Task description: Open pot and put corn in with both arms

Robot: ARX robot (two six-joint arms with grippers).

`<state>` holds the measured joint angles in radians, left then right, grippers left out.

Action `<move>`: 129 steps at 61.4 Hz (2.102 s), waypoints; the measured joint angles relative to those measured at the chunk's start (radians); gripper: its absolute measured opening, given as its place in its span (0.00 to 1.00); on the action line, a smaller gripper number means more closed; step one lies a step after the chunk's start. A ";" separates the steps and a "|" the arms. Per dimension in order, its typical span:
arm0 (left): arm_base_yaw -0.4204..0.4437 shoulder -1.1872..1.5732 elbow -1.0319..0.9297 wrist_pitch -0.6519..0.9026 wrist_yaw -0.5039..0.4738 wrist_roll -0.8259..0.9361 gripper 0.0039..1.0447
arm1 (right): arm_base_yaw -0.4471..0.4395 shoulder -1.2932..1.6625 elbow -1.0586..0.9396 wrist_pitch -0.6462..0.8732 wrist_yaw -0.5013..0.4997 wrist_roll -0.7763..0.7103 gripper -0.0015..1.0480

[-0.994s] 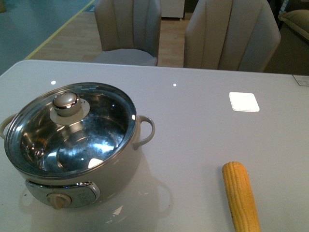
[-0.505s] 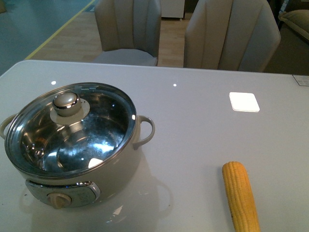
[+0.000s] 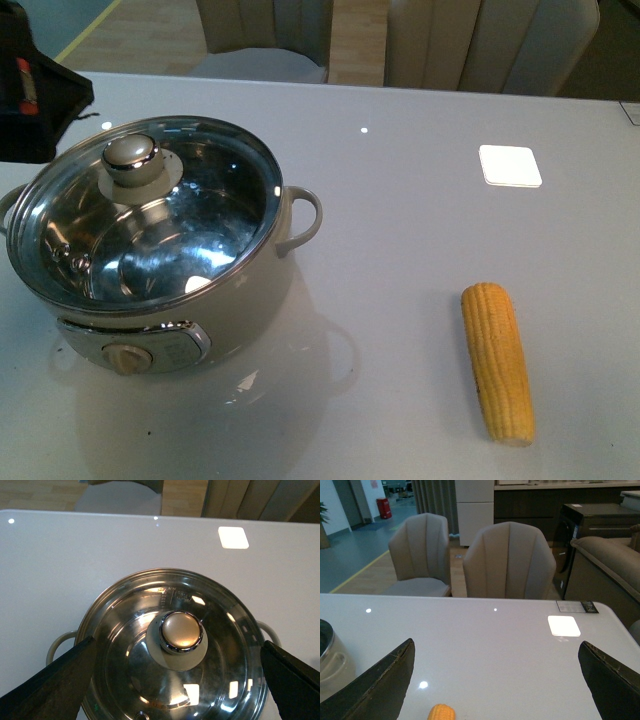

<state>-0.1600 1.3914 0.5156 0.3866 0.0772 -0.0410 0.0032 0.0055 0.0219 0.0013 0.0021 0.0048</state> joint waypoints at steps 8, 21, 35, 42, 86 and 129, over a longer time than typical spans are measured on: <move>-0.003 0.125 0.048 0.013 -0.004 0.012 0.94 | 0.000 0.000 0.000 0.000 0.000 0.000 0.92; -0.040 0.289 0.154 -0.010 -0.009 0.018 0.94 | 0.000 0.000 0.000 0.000 0.000 0.000 0.92; -0.059 0.395 0.236 -0.042 -0.029 0.016 0.94 | 0.000 0.000 0.000 0.000 0.000 0.000 0.92; -0.063 0.434 0.262 -0.055 -0.045 0.011 0.94 | 0.000 0.000 0.000 0.000 0.000 0.000 0.92; -0.085 0.510 0.320 -0.047 -0.125 0.002 0.94 | 0.000 0.000 0.000 0.000 0.000 0.000 0.92; -0.095 0.528 0.341 -0.047 -0.134 -0.030 0.75 | 0.000 0.000 0.000 0.000 0.000 0.000 0.92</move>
<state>-0.2546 1.9190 0.8566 0.3401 -0.0570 -0.0711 0.0032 0.0055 0.0219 0.0013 0.0021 0.0051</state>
